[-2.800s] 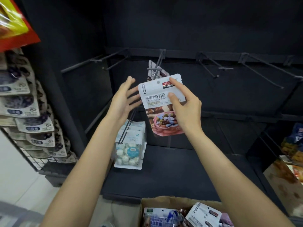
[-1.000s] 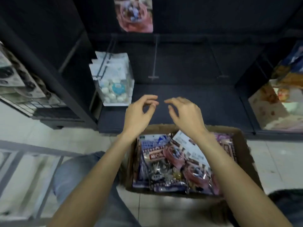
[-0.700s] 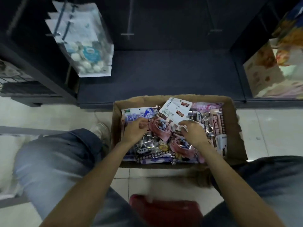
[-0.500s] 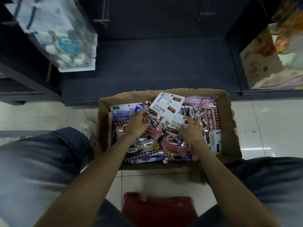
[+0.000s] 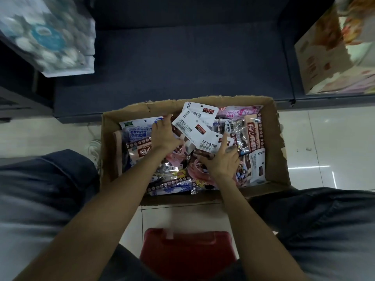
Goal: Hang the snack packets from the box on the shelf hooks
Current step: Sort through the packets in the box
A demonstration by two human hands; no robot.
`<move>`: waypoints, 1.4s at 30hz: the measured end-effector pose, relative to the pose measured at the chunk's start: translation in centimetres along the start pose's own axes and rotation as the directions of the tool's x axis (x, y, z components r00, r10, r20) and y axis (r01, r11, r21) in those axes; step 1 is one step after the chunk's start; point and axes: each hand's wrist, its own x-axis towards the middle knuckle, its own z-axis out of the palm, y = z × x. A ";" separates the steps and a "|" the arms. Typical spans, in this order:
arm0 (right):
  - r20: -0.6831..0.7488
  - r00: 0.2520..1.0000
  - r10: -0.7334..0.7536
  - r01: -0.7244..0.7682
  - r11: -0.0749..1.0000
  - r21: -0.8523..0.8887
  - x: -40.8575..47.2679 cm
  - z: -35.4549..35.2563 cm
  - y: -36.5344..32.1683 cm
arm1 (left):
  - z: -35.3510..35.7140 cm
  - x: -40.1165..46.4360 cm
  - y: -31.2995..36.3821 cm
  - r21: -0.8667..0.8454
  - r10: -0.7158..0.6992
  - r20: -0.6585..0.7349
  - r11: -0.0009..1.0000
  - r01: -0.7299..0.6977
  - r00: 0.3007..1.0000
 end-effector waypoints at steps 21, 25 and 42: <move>-0.181 0.978 -0.106 0.207 0.641 0.739 -2.2 -5.7 -0.1 | -6.1 -8.4 -1.5 -0.672 0.192 -0.009 0.726 -0.148 0.981; -0.305 0.912 -0.275 0.410 0.658 0.632 -5.2 -10.2 -2.9 | -13.7 -11.7 -1.3 -0.677 0.155 -0.322 0.652 -0.341 0.934; -0.638 0.404 -0.656 0.912 0.235 0.336 -16.7 -31.0 -25.8 | -39.5 -14.3 2.2 -0.449 0.263 -0.768 0.429 -0.784 0.584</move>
